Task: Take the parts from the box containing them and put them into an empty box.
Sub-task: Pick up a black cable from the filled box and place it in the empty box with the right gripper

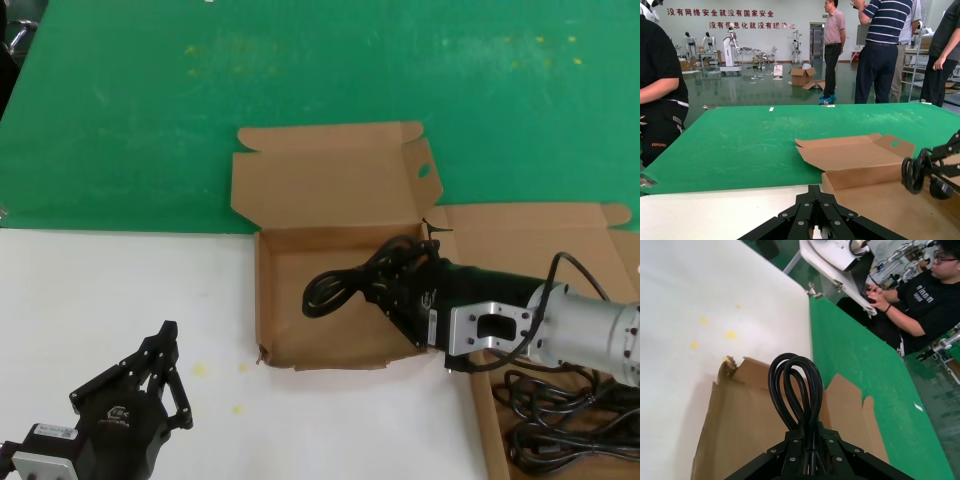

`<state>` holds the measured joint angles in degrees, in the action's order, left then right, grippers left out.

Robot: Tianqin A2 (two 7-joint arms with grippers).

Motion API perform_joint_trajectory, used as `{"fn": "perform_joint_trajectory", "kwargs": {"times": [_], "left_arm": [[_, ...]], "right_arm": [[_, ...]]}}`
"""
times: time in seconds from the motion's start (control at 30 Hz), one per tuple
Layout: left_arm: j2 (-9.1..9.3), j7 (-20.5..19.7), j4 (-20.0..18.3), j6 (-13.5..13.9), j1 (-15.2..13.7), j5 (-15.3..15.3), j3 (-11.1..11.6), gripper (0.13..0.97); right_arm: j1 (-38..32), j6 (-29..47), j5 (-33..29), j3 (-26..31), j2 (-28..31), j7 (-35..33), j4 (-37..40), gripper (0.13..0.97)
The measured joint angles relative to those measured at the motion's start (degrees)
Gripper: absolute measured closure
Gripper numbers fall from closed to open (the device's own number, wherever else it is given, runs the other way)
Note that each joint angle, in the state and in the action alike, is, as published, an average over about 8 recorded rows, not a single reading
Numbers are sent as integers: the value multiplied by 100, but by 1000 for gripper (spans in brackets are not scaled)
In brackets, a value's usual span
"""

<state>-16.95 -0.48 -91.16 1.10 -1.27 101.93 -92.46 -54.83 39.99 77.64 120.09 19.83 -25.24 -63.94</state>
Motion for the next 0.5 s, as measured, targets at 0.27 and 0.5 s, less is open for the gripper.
{"fn": "perform_joint_trajectory", "kwargs": {"times": [0.27, 0.5], "left_arm": [[0, 0, 0, 0, 0, 0, 0, 965], [0, 0, 0, 0, 0, 0, 0, 965]], "right_arm": [[-91, -110, 28, 109, -195, -584, 532, 907], [-145, -189, 41, 157, -303, -917, 768, 907]]}}
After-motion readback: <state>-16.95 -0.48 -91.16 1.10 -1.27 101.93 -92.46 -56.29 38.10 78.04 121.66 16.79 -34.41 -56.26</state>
